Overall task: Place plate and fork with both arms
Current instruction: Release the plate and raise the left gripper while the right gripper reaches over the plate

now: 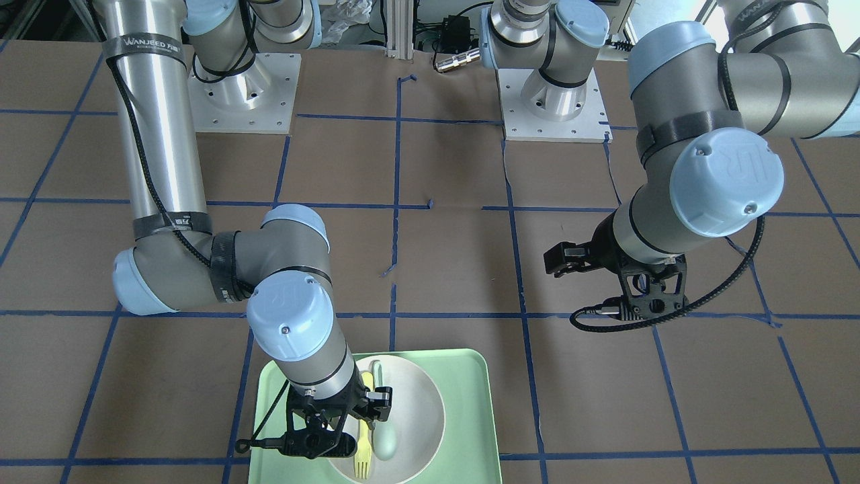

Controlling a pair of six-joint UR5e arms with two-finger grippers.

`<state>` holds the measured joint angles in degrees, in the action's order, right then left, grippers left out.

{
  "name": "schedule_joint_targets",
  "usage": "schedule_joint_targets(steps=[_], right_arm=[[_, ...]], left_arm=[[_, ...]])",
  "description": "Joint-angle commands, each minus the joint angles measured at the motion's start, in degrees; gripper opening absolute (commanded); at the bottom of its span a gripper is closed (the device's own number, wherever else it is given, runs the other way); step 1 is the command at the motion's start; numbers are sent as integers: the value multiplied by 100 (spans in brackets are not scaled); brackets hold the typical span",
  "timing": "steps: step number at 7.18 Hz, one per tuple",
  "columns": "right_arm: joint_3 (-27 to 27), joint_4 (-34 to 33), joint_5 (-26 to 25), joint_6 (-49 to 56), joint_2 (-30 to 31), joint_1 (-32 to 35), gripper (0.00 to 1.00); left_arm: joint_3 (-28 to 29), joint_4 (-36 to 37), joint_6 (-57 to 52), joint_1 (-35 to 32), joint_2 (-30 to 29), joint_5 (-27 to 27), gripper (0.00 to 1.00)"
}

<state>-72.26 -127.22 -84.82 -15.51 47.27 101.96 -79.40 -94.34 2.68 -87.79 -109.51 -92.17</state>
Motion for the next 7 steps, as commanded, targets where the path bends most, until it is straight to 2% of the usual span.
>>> schedule_joint_targets(steps=[1,2,4,7], right_arm=[[27,-4,-17,-14,-138,26,57],[19,48,-17,-14,-200,35,51],[19,57,-17,-5,-262,44,48],[19,66,-8,-5,-288,88,49]], left_arm=[[-40,4,4,-1,9,-12,100],[-58,-5,4,-1,9,-12,100],[-101,4,4,-1,0,-12,100],[-137,13,13,-1,9,-20,100]])
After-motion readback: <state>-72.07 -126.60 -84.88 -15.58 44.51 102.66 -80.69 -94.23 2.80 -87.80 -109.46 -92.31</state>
